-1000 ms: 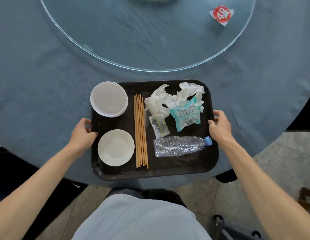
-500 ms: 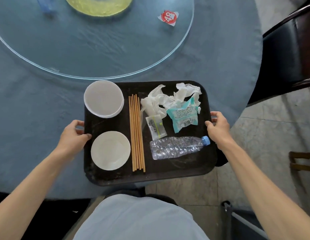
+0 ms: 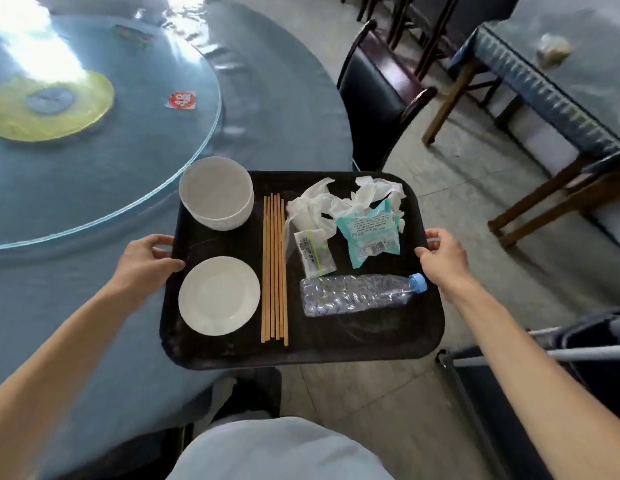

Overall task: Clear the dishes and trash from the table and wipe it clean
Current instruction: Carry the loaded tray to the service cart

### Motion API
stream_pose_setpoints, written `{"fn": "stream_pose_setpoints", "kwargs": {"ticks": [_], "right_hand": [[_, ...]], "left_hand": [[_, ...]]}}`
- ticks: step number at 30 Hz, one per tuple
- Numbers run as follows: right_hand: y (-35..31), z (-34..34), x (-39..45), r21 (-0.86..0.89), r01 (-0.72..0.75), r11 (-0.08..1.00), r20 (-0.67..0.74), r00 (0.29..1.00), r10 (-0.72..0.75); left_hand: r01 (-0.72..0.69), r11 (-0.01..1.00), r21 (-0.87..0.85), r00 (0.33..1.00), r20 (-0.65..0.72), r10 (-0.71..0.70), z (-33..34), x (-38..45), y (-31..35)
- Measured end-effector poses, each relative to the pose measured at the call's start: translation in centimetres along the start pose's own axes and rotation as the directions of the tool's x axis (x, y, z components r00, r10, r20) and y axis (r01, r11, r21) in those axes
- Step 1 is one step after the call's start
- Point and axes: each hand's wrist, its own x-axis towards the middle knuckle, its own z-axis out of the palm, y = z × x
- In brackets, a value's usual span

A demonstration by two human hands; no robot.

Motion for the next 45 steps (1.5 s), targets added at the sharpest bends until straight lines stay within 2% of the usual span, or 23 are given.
{"fn": "stream_pose_setpoints", "kwargs": {"ticks": [5,12,16,20,31,41,45], "right_hand": [[6.4,-8.7,-3.4,0.054,-0.075,0.996,-0.144,0.986,0.083],[15.4,-21.2,-8.6,0.143,-0.175,0.974,-0.316,0.925,0.212],[19.9,-27.7,-11.3,0.25,-0.222,0.942,-0.382,0.872,0.307],[24.5,-33.4,-13.4,0.333,-0.263,0.905,-0.439,0.806,0.396],[36.8,-47.6,-14.5,0.46,-0.353,0.814,-0.571,0.585,0.576],[45.6,-55.4,-14.7,0.569,-0.423,0.705,-0.6,0.372,0.708],[49.2,-56.7,-14.6,0.58,-0.462,0.671,-0.577,0.348,0.739]], "left_hand": [[-0.149,0.987,0.067,0.981,0.138,0.138,6.0,-3.4,6.3],[-0.326,0.943,0.069,0.9,0.327,0.287,16.4,-9.3,14.6],[-0.429,0.9,0.081,0.828,0.432,0.356,22.8,-12.1,19.2],[-0.549,0.831,0.09,0.716,0.563,0.413,29.8,-14.2,24.4],[-0.7,0.714,0.023,0.483,0.752,0.449,53.9,-22.5,36.3],[-0.765,0.643,0.004,0.37,0.82,0.436,71.9,-28.9,42.0],[-0.815,0.58,-0.006,0.311,0.84,0.445,77.1,-31.0,42.3]]}}
